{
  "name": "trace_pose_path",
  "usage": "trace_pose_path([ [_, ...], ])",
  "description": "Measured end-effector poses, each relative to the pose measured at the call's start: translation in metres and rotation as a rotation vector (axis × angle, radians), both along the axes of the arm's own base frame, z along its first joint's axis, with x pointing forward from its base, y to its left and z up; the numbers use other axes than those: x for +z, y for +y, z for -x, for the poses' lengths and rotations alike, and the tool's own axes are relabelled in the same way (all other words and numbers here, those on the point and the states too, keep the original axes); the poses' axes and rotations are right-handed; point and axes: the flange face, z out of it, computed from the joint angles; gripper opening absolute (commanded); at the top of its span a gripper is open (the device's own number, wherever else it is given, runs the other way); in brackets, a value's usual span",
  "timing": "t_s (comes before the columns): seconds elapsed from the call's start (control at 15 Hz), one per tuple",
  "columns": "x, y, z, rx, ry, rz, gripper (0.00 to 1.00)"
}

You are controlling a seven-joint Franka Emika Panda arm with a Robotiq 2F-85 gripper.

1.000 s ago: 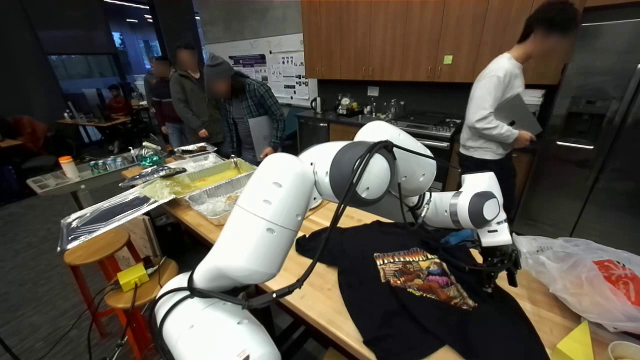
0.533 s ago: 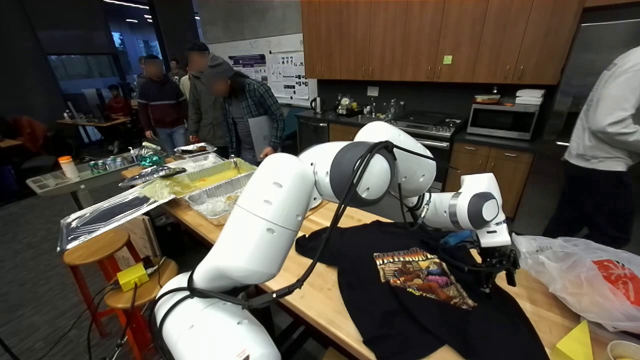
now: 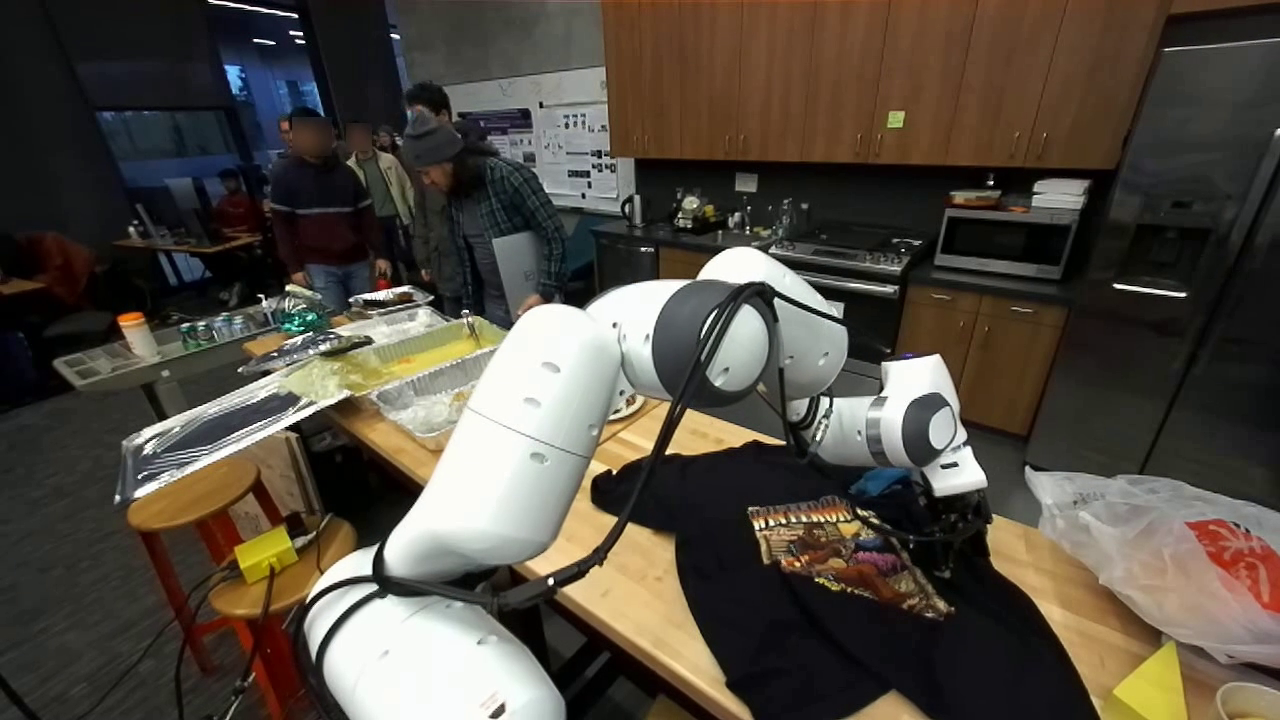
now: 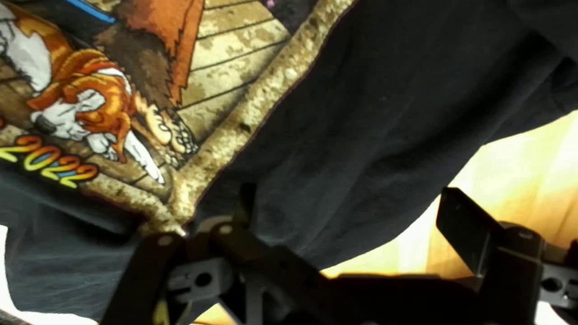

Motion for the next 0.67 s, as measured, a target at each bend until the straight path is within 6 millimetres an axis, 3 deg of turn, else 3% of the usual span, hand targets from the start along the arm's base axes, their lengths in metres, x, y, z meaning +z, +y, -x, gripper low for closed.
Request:
trace_pose_path([
  [0.4,-0.001,0.002,-0.001,0.027,-0.011,0.003,1.0],
  [0.67,0.015,0.01,0.003,0.161,-0.106,-0.048,1.0],
])
